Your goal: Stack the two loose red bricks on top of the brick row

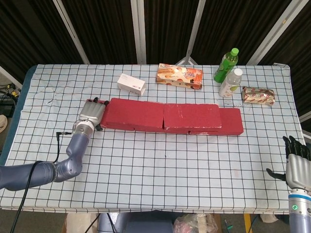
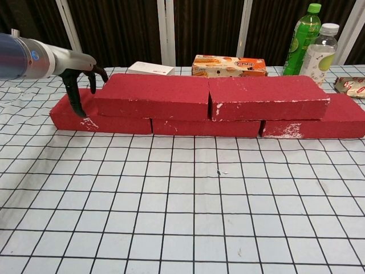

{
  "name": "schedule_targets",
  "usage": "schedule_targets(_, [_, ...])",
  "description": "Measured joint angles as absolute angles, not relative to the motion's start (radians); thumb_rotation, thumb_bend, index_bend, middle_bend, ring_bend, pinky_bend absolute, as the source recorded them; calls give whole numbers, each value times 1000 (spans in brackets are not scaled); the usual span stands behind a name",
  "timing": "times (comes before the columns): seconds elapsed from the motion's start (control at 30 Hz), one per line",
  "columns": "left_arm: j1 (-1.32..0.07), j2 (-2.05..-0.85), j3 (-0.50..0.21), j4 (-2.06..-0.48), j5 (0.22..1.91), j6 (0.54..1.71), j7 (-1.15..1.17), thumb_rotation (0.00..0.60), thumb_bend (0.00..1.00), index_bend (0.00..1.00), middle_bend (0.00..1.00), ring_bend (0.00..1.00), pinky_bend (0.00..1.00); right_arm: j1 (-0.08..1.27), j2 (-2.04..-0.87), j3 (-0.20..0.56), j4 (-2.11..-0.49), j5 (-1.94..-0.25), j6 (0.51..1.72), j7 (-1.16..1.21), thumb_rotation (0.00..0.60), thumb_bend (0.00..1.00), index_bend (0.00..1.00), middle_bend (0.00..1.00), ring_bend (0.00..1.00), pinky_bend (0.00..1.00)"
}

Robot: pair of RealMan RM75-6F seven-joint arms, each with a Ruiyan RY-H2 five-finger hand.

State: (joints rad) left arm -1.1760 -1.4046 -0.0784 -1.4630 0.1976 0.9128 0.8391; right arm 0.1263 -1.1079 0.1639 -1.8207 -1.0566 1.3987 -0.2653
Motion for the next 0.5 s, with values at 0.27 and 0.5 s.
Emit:
schedule_targets(0.27, [-1163, -1340, -66, -1525, 149, 958, 865, 600, 0, 156, 221, 81, 211, 128, -1110, 161, -1821, -1062, 1397, -268, 600, 153, 54, 0, 0, 0])
schedule_targets(0.5, [-1017, -1188, -70, -1743, 337, 1049, 647, 600, 0, 154, 164, 78, 209, 135, -1112, 148, -1812, -1106, 1382, -260, 600, 154, 53, 0, 0, 0])
